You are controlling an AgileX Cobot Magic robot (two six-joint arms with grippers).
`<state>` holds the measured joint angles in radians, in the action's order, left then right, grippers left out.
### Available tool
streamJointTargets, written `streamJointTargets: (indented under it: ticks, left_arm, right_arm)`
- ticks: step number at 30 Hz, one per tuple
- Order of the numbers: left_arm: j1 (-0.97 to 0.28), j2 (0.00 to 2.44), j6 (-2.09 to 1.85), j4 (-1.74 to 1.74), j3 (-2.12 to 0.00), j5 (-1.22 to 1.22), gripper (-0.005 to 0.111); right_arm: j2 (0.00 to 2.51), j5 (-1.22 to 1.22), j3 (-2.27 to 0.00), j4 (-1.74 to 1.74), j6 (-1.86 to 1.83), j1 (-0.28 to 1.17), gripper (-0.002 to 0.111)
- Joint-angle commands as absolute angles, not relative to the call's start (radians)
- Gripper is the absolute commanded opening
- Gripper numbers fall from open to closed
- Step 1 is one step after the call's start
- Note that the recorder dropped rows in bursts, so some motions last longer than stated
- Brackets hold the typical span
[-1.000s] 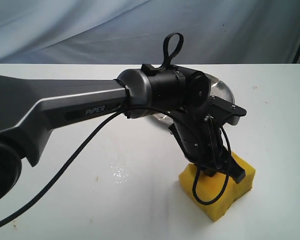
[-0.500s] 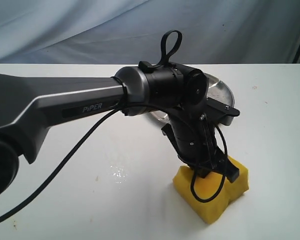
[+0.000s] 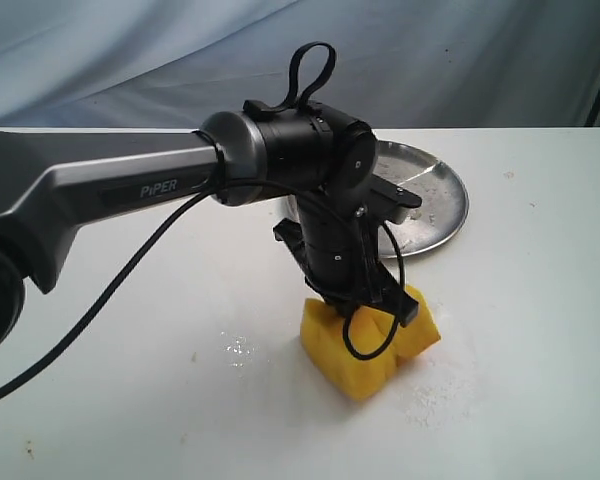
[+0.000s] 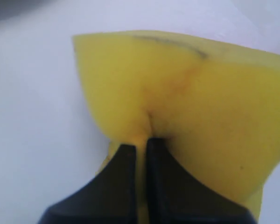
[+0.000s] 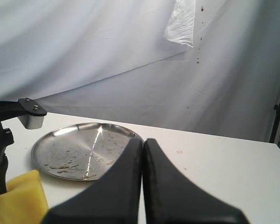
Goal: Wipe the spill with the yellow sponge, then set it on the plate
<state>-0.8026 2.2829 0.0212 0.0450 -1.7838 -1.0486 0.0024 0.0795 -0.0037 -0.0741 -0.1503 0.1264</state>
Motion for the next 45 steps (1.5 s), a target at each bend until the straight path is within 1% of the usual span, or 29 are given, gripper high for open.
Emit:
streamJointTargets:
  ticks: [1, 4, 10, 24, 28, 34, 40, 45]
  left_arm:
    - [-0.771, 2.300, 0.055, -0.061, -1.772, -1.004, 0.000]
    - [-0.771, 2.300, 0.054, -0.054, -1.772, -0.920, 0.000]
    - [-0.771, 2.308, 0.037, 0.019, -1.772, -0.828, 0.000]
    - [-0.803, 2.308, -0.149, 0.177, -1.774, -0.734, 0.000]
    - [-0.838, 2.308, -0.217, 0.245, -1.774, -0.739, 0.000]
    - [-0.917, 2.308, -0.244, 0.251, -1.774, -0.791, 0.000]
    - [-0.989, 2.308, -0.246, 0.226, -1.774, -0.867, 0.000]
    - [-1.017, 2.308, -0.240, 0.186, -1.772, -0.968, 0.000]
  right_arm:
    - [0.000, 0.076, 0.000, -0.067, -0.150, 0.118, 0.000]
    - [0.000, 0.076, 0.000, -0.067, -0.150, 0.118, 0.000]
    - [0.000, 0.076, 0.000, -0.067, -0.150, 0.118, 0.000]
    - [0.000, 0.076, 0.000, -0.067, -0.150, 0.118, 0.000]
    - [0.000, 0.076, 0.000, -0.067, -0.150, 0.118, 0.000]
    - [0.000, 0.076, 0.000, -0.067, -0.150, 0.118, 0.000]
    - [0.000, 0.076, 0.000, -0.067, -0.150, 0.118, 0.000]
    - [0.000, 0.076, 0.000, -0.067, -0.150, 0.118, 0.000]
